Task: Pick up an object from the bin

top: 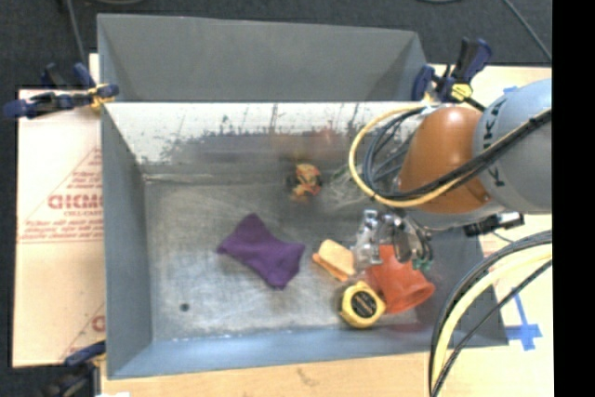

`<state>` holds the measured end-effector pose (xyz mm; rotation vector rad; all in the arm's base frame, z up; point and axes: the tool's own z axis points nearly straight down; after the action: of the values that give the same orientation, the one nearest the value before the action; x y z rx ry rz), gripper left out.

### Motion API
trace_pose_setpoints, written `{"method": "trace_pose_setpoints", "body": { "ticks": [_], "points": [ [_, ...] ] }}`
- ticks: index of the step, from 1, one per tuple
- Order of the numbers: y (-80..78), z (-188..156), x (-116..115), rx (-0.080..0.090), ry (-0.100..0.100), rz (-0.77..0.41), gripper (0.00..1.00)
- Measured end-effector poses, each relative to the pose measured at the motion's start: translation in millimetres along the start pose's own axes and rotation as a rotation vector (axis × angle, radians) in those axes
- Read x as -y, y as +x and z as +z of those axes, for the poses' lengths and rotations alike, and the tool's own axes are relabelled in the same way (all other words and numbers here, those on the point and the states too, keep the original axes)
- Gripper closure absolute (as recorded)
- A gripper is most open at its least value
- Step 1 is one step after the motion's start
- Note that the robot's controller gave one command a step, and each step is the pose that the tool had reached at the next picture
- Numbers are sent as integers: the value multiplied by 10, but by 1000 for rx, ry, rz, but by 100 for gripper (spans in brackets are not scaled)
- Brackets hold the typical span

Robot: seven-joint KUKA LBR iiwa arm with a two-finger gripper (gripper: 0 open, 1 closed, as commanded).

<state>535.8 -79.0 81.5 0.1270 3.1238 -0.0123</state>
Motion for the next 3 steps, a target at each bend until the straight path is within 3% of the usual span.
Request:
{"method": "trace_pose_setpoints", "body": {
  "ticks": [1,2,3],
  "points": [
    [0,0,0,0,0,-1,100],
    [8,-98,-86,-8,0,87,100],
    [-106,-645,-359,-18,-5,276,100]
  ]
}}
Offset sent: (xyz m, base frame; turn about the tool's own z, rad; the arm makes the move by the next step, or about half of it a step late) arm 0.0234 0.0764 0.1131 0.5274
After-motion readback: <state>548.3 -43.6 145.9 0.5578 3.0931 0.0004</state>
